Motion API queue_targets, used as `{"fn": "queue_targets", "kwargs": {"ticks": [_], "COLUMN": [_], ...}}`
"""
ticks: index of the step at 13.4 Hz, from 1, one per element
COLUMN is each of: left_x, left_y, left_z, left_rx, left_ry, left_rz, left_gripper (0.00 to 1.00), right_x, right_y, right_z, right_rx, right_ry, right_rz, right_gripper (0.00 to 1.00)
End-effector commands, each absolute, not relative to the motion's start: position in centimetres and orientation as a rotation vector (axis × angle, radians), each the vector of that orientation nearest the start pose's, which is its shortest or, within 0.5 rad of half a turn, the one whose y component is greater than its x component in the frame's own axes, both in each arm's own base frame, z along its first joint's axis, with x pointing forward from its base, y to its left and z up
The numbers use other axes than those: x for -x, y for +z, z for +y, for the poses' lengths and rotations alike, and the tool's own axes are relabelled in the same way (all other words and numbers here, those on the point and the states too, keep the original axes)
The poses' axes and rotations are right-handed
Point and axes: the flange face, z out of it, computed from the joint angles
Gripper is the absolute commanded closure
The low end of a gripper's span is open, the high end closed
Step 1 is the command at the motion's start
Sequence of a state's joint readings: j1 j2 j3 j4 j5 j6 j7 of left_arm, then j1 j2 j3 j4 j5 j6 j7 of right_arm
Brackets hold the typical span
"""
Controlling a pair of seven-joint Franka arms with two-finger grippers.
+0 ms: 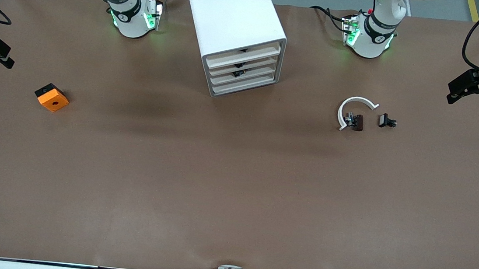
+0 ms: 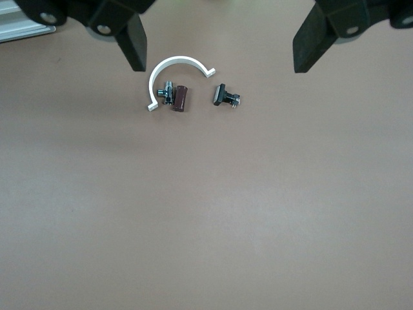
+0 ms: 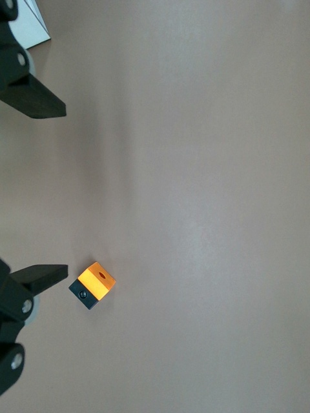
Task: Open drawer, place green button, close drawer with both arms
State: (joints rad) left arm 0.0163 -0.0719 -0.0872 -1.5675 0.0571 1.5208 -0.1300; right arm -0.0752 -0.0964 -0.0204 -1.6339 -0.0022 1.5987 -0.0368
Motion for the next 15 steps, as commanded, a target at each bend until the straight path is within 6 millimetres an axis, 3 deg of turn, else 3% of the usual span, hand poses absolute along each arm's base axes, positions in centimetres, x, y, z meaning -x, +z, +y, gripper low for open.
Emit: {"fn": "queue_targets", "kwargs": {"ticks": [1, 12, 15], "left_x": [-52.99, -52.81, -52.87], "left_y": [66.94, 66.84, 66.76], "left_z": [-2.83, -2.4, -2.38], "left_rx": [3.064, 3.065, 3.063], "left_ry": [-0.072, -0.046, -0.044], "left_rz": [-0.044, -0.059, -0.059], "left_gripper": [0.0, 0.0, 0.0], "right_x": [-51.91, -51.93, -51.92], "right_y": [65.09, 64.99, 64.99], "right_z": [-5.3, -5.4, -5.56], "right_rx": [3.151, 3.143, 3.146], "right_ry": [-0.113, -0.108, -0.108], "right_rz": [0.08, 0.077, -0.019], "right_gripper": [0.0, 0.0, 0.0]}}
